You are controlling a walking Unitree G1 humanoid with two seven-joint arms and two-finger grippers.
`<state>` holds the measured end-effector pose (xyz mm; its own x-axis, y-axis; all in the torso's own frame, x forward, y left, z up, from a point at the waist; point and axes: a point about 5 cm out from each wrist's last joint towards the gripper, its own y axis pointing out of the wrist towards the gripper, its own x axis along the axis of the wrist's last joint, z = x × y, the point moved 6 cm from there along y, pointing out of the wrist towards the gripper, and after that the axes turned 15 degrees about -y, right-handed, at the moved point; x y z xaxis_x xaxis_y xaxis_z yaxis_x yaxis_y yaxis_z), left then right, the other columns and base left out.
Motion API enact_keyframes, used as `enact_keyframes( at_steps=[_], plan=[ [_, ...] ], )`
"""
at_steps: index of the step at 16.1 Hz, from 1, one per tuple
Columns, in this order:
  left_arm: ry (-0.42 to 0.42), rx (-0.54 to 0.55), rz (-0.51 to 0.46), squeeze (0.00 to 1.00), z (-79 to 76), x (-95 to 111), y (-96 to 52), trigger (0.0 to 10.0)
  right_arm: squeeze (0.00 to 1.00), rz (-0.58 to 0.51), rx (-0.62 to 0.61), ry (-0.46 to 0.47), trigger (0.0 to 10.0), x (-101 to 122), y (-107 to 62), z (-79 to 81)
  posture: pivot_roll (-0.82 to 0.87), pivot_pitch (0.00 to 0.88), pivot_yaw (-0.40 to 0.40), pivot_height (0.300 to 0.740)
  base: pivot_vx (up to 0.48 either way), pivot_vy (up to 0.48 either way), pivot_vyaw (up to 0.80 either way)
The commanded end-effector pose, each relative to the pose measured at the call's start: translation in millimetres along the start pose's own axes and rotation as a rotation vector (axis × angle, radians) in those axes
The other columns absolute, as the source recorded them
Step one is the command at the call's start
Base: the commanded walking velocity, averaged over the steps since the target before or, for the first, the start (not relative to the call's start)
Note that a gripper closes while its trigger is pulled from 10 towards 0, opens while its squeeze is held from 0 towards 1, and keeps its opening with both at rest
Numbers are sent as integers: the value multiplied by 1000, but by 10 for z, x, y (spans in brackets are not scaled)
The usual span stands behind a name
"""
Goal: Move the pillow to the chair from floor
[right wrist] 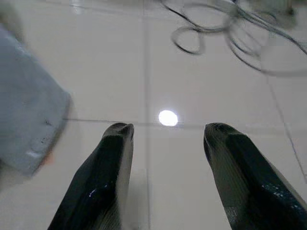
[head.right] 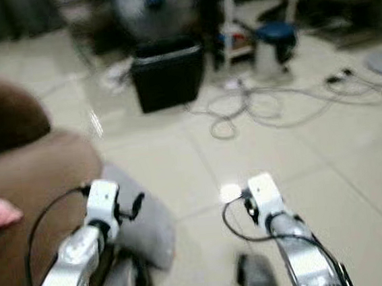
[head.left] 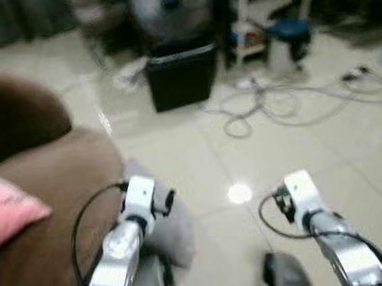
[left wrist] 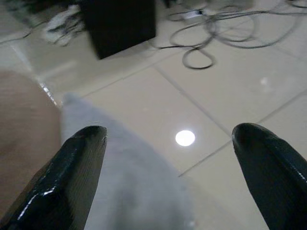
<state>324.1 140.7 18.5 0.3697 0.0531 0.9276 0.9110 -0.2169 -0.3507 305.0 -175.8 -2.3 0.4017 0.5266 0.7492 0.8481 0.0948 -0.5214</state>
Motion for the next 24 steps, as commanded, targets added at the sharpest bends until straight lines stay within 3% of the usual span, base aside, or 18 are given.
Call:
enact_keyframes(
  at_steps=[1,6,8,10,11,12,16,19,21,24],
  plan=[
    [8,45,-9,0,173,30,-38,10000,0,-61,28,-10,10000,208,33,98,16,0,41,550,322,0,800],
    [12,18,7,0,110,-7,-4,10000,0,-58,11,29,10000,199,43,61,9,0,46,550,244,0,0],
    [29,-16,45,0,23,-59,81,10000,0,-57,6,26,10000,206,35,35,-8,0,40,550,0,0,0],
    [31,-8,72,0,45,-75,183,10000,0,-62,7,16,10000,236,32,-1,-16,7,18,550,0,0,0],
    [27,-3,110,180,68,-105,261,10000,0,-67,10,8,10000,256,26,-33,-17,15,9,550,0,0,0],
    [20,-1,137,1000,83,-108,315,10000,0,-74,18,0,10000,283,22,-51,-20,35,-5,550,0,0,0],
    [-16,23,208,1000,146,-65,466,10000,0,-113,83,-25,10000,473,-2,-68,-31,107,-39,550,0,0,0],
    [-7,113,212,1000,349,58,526,10000,0,-157,134,3,10000,699,-17,-160,-49,154,-45,550,0,0,0],
    [16,169,206,1000,501,145,524,10000,0,-231,216,1,10000,995,-56,-253,-49,151,-27,550,0,0,0],
    [63,187,181,1000,552,333,568,10000,0,-268,342,-51,10000,1130,-79,-283,-39,116,10,550,0,0,0]
  ],
)
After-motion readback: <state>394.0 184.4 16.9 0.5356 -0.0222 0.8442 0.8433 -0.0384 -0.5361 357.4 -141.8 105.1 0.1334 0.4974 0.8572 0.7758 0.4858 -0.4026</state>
